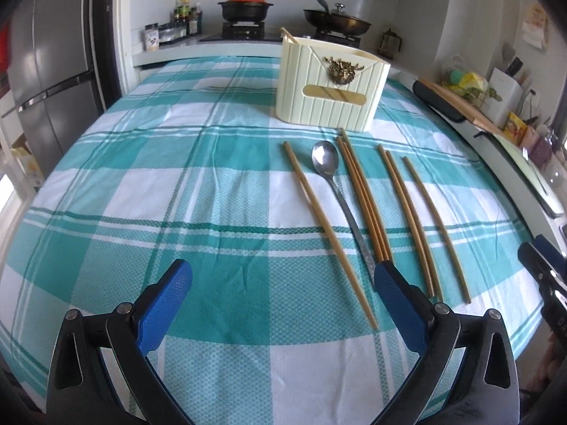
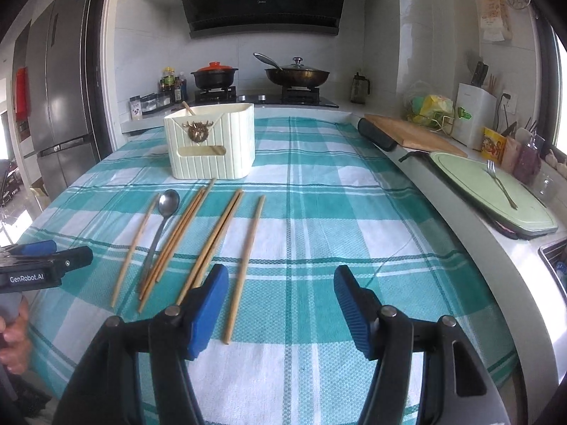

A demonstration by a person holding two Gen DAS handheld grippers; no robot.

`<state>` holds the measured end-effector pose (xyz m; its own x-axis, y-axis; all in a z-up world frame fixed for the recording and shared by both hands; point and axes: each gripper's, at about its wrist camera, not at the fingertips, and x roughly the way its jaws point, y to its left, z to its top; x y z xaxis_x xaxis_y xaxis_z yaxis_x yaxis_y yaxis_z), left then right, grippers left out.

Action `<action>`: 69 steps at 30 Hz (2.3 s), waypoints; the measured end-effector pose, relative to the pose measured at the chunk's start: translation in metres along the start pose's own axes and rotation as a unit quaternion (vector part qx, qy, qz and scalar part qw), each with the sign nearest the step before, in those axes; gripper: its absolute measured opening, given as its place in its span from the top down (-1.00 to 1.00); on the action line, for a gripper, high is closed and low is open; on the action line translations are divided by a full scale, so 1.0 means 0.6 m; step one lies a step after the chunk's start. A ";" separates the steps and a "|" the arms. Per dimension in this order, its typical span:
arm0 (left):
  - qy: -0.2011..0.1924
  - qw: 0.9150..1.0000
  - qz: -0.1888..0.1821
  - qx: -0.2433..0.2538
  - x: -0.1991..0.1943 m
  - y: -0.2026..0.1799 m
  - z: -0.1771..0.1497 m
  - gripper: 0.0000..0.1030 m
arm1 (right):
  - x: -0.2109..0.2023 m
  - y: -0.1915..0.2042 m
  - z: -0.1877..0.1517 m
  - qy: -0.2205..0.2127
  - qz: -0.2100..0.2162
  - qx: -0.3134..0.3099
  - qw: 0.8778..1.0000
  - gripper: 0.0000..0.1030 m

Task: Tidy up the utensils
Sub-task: 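Withdraw both tools from the holder back over the remaining chopsticks, then close the left tool on a wooden chopstick while the right tool grasps another chopstick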

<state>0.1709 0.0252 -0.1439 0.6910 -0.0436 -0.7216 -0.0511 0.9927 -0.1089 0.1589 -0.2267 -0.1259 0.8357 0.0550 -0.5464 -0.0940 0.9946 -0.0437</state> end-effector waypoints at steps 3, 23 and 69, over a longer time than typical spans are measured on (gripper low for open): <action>-0.003 1.000 0.005 0.000 -0.001 0.003 0.001 -0.99 | 0.005 0.004 -0.004 0.003 0.003 0.000 1.000 -0.23; 0.014 1.000 0.005 -0.015 0.020 0.001 0.002 -0.99 | 0.026 0.007 -0.016 0.034 0.003 0.008 0.999 -0.23; 0.091 0.993 0.032 0.063 0.159 0.004 0.076 -0.99 | 0.195 0.030 0.022 0.164 0.050 -0.036 0.985 0.04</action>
<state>0.2696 0.0284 -0.1819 0.5476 0.0110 -0.8367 0.0077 0.9998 0.0182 0.2620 -0.2014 -0.1796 0.6022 0.1096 -0.7908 -0.2158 0.9760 -0.0291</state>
